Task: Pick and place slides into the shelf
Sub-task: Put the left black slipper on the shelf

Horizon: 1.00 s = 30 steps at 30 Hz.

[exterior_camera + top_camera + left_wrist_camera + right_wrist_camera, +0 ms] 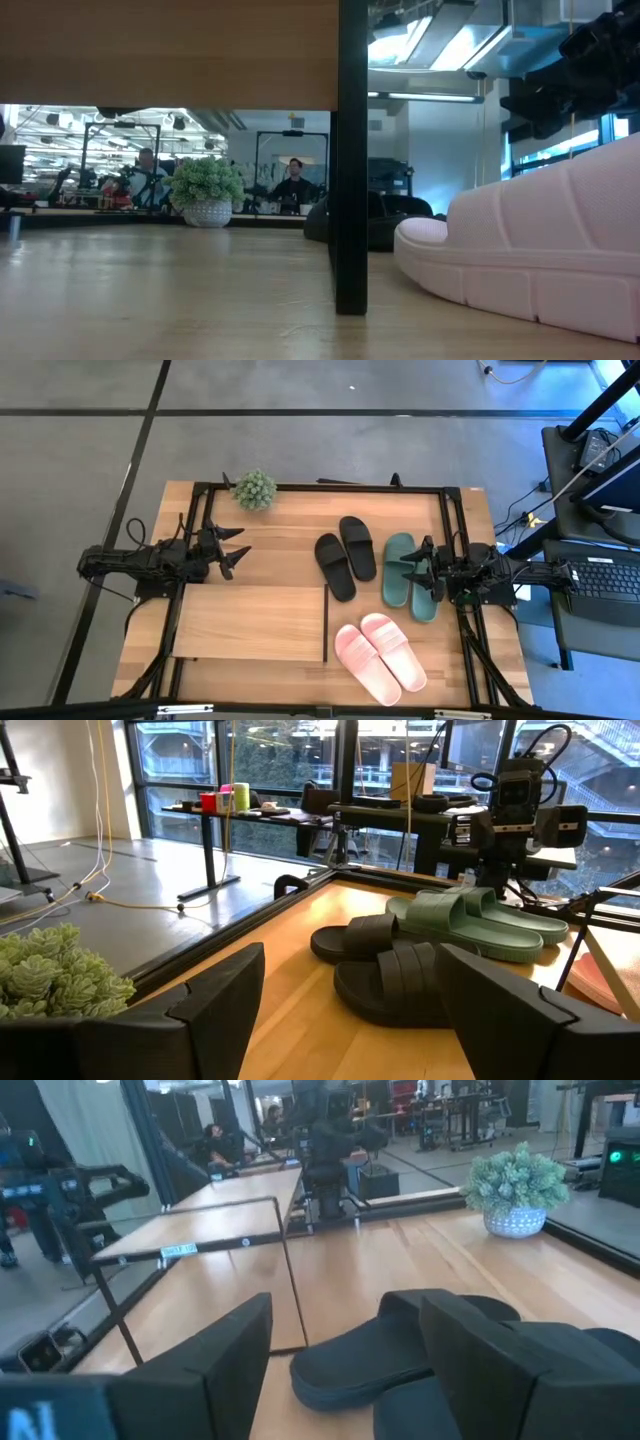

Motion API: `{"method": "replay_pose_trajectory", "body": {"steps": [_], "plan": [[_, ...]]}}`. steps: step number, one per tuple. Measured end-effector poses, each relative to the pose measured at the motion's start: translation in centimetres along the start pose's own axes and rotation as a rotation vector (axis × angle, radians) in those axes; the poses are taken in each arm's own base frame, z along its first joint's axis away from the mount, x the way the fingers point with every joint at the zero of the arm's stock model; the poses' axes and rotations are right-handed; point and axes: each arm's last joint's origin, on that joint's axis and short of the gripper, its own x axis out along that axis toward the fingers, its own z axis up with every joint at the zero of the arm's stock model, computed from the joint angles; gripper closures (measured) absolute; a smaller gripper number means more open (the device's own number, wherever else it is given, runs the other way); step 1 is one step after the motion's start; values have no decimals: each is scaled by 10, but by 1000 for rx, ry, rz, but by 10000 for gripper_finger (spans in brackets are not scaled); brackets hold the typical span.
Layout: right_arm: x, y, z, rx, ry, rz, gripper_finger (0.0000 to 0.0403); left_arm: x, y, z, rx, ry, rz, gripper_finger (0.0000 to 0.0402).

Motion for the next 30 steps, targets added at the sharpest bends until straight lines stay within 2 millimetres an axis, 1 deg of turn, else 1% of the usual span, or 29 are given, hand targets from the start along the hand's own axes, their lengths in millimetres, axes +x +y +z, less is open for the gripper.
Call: {"method": "replay_pose_trajectory", "body": {"steps": [21,26,30], "plan": [[0,0,0,21,0,0,147,0,0,0,0,-1,0,117],[0,0,0,-34,0,0,147,0,0,0,0,0,0,117],[0,0,0,-110,1,-1,147,0,0,0,0,-1,0,117]]}}
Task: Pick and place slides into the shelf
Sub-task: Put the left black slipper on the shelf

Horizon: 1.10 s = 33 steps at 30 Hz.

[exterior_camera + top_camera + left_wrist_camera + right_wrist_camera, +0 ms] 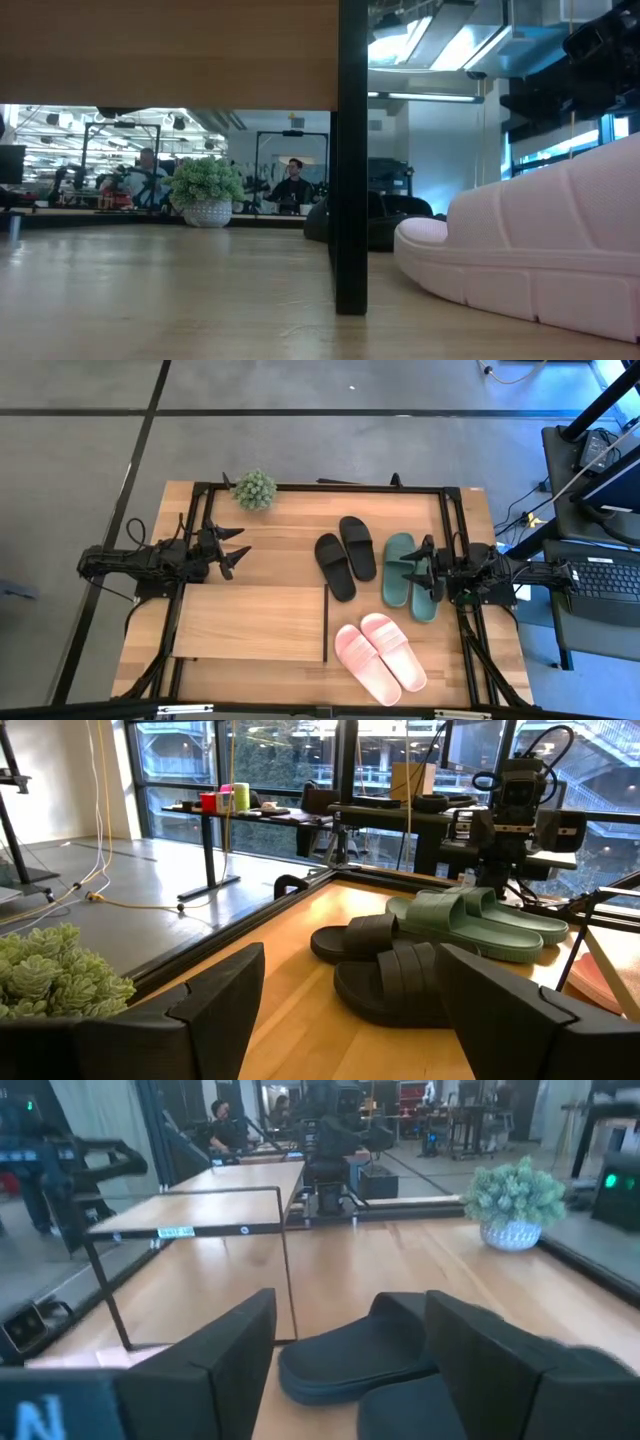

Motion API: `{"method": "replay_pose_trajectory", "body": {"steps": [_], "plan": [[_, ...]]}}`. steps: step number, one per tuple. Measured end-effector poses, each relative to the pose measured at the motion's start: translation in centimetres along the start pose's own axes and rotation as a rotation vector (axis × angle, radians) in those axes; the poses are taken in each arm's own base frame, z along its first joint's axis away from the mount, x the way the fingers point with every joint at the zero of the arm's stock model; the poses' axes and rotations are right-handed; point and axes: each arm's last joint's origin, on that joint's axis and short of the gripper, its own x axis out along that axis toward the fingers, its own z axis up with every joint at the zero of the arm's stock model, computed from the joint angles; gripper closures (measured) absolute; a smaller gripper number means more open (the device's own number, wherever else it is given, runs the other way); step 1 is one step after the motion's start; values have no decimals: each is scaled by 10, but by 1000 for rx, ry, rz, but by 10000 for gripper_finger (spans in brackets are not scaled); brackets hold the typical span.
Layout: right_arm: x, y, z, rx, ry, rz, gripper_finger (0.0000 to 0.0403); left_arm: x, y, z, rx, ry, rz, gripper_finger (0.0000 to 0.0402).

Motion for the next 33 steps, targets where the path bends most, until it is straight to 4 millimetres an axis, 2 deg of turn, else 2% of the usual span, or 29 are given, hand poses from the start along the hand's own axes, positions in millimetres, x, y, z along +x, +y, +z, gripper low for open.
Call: {"method": "replay_pose_trajectory", "body": {"steps": [33], "plan": [[0,0,0,-20,0,0,147,0,0,0,0,0,0,117]]}}
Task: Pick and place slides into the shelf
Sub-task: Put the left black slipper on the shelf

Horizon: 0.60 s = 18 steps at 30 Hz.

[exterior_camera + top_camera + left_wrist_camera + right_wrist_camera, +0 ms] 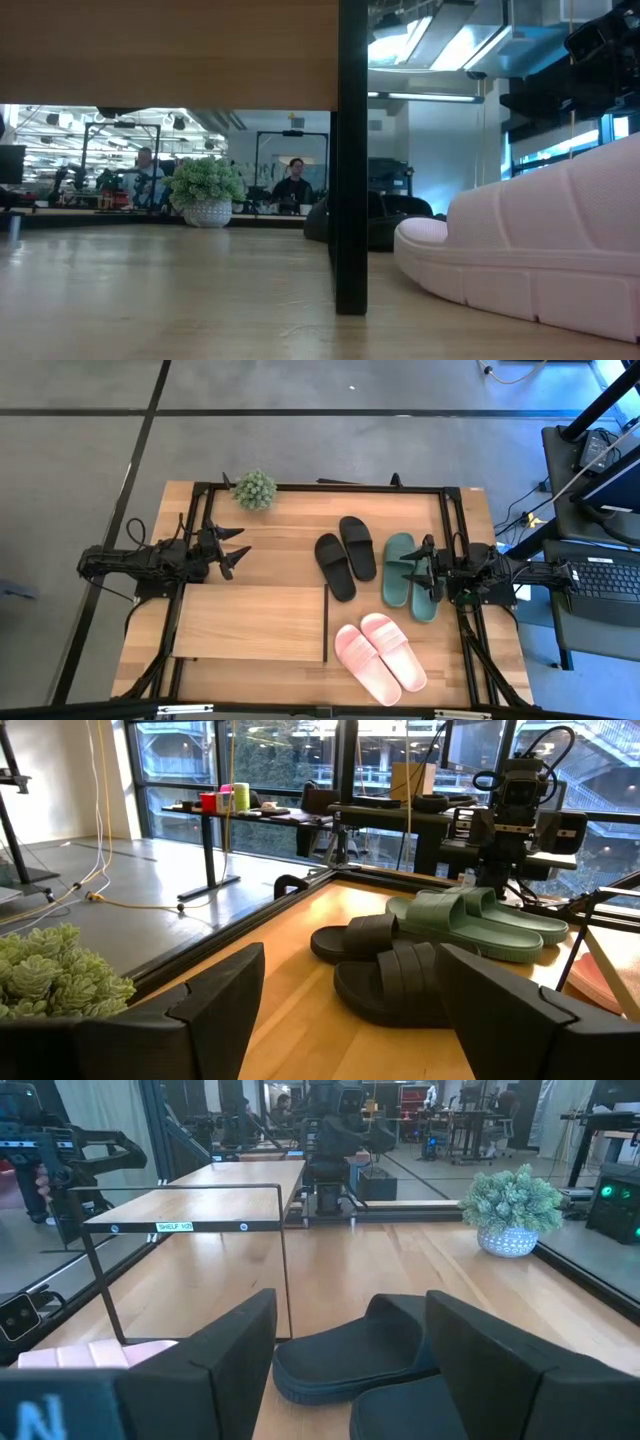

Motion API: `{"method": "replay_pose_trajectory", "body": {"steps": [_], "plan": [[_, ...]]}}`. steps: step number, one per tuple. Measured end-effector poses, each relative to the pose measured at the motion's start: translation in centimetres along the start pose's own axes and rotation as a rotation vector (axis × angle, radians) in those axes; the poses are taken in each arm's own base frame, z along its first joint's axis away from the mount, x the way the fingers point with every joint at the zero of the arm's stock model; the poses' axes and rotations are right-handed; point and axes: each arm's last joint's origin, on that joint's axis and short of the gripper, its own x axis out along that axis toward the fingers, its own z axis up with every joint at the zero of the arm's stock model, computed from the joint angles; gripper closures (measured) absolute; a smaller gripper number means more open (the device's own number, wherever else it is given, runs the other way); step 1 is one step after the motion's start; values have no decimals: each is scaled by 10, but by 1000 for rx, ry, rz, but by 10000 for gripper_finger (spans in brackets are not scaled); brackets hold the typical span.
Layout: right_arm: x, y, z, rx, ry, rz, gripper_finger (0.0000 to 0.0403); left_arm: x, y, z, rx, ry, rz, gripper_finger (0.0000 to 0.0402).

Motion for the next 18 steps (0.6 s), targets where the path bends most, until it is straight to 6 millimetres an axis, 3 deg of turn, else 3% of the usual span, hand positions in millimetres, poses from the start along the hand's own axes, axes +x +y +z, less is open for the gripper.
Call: {"method": "replay_pose_trajectory", "body": {"steps": [18], "plan": [[0,-4,1,3,-13,-124,147,0,0,0,-54,1,-16,117]]}}
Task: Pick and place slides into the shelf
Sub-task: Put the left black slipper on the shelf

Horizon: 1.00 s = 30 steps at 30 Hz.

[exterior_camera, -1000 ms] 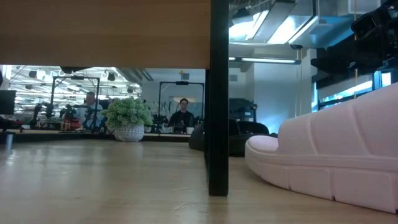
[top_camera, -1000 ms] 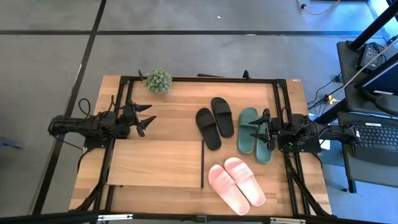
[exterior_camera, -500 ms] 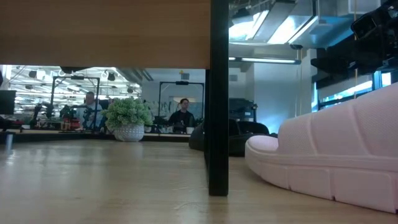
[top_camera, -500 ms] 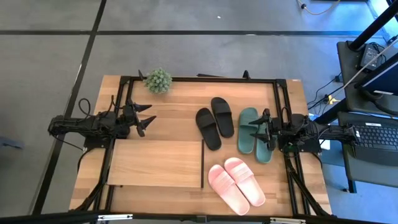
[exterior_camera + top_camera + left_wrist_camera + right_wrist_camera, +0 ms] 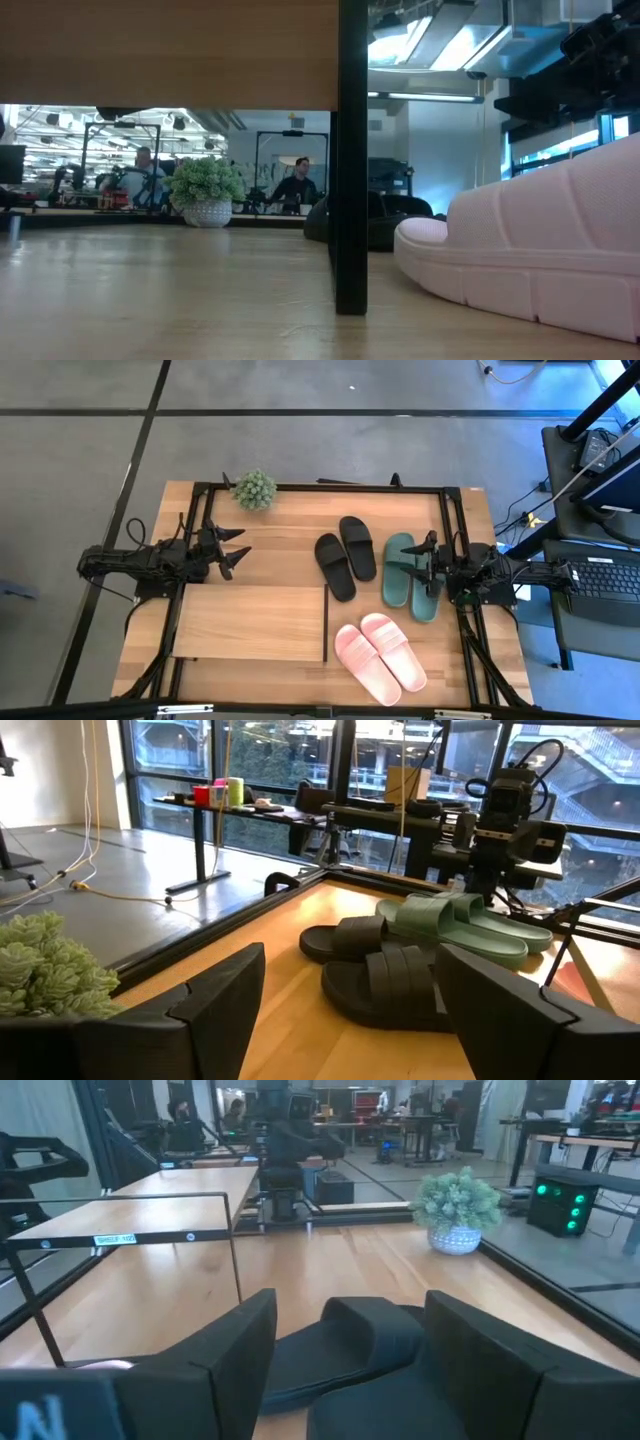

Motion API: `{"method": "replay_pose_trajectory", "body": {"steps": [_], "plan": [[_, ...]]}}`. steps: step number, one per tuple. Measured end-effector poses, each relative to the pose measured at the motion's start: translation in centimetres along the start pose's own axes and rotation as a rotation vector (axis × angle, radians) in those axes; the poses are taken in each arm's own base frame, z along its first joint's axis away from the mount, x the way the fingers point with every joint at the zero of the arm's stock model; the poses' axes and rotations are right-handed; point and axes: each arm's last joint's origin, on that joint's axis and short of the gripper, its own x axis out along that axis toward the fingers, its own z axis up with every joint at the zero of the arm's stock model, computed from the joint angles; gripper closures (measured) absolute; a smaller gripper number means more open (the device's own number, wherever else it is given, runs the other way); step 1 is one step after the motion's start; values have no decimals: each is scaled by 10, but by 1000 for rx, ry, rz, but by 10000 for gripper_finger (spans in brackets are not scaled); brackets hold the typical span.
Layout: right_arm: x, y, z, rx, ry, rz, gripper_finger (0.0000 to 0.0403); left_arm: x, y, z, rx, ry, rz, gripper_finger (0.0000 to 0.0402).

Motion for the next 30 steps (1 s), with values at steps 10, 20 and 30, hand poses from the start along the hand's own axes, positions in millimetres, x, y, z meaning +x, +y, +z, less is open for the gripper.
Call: {"method": "replay_pose_trajectory", "body": {"steps": [10,20,30], "plan": [[0,0,0,50,0,-1,147,0,0,0,-3,0,0,117],[0,0,0,47,0,-2,147,0,0,0,-3,-1,12,117],[0,-1,1,33,-9,-51,147,0,0,0,-6,-2,12,117]]}}
